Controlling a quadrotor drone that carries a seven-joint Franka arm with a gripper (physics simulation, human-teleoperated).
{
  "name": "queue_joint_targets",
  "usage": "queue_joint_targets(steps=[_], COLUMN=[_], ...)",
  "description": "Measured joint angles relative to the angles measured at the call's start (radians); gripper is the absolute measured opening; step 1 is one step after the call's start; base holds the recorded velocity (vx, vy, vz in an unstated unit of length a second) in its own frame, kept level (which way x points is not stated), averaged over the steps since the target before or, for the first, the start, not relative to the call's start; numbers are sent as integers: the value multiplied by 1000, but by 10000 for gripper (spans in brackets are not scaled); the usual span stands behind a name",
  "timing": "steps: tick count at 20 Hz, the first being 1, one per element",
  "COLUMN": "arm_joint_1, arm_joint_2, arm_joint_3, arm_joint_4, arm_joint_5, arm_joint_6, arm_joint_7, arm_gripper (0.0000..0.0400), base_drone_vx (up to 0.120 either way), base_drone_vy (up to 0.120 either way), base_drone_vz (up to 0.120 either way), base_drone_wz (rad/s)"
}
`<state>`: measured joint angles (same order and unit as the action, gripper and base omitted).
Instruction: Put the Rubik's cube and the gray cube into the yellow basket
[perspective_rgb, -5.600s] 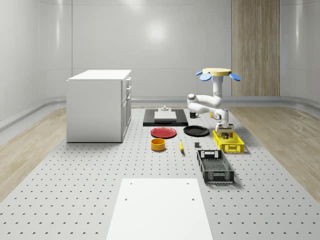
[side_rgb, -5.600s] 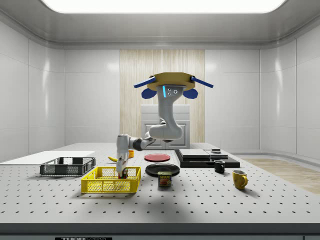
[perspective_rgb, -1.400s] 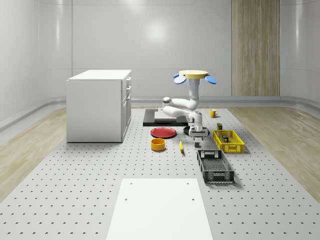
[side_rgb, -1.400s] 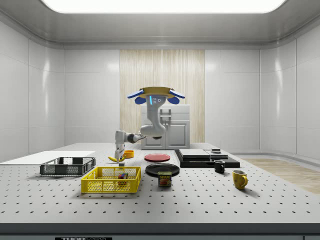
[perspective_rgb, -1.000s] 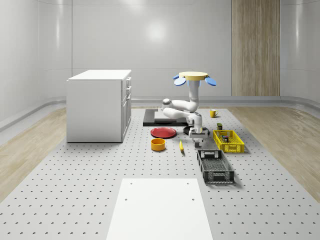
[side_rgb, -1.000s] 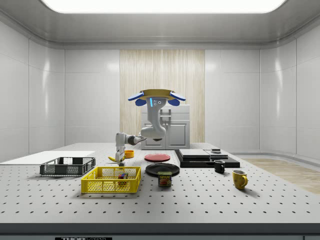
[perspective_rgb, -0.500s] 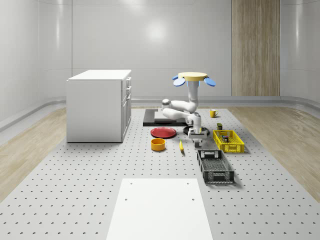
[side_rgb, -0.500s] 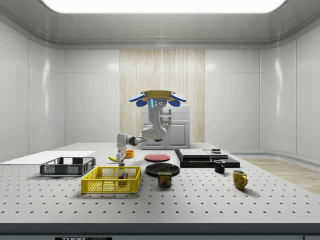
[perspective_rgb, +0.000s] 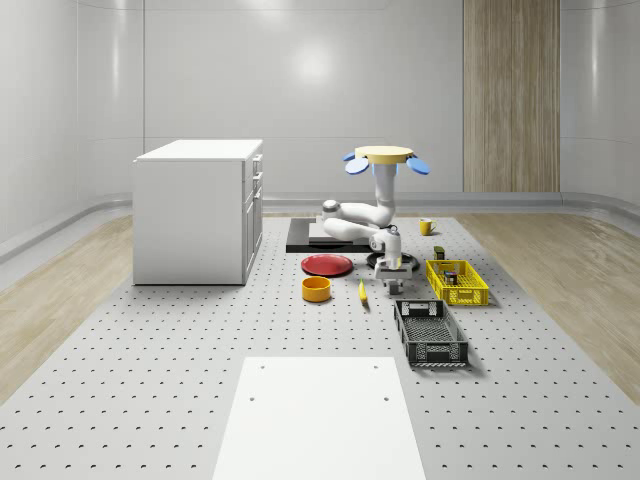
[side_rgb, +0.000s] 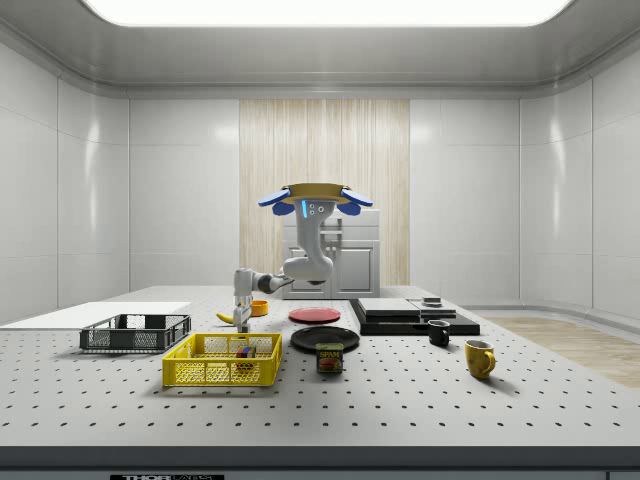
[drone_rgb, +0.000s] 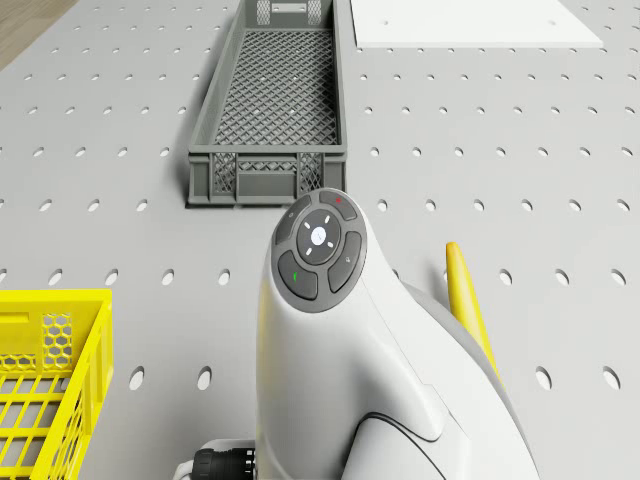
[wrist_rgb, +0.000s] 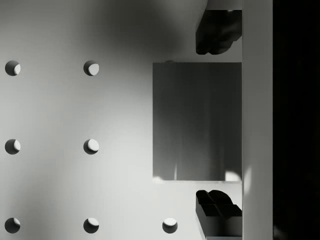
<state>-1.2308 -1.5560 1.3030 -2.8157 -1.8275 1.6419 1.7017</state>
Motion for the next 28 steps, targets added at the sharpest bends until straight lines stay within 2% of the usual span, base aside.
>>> queue_joint_targets(steps=[13,16,19,23,28], arm_joint_1=[-6,-7,-8,-8,-7], arm_joint_2=[0,1,2,4,6], arm_joint_3=[-32,-43,-48,-51,-47], arm_joint_4=[8,11,13,14,12], arm_joint_5=[-30,-40,-46,-49,-46], arm_joint_6=[12,15,16,16,13], arm_joint_7=[0,0,0,0,-1], arm_gripper=[400,327,286,263,254], base_drone_vx=[0,0,0,0,0], base_drone_vy=[0,0,0,0,0], base_drone_vz=[0,0,0,0,0], base_drone_wz=[0,0,0,0,0])
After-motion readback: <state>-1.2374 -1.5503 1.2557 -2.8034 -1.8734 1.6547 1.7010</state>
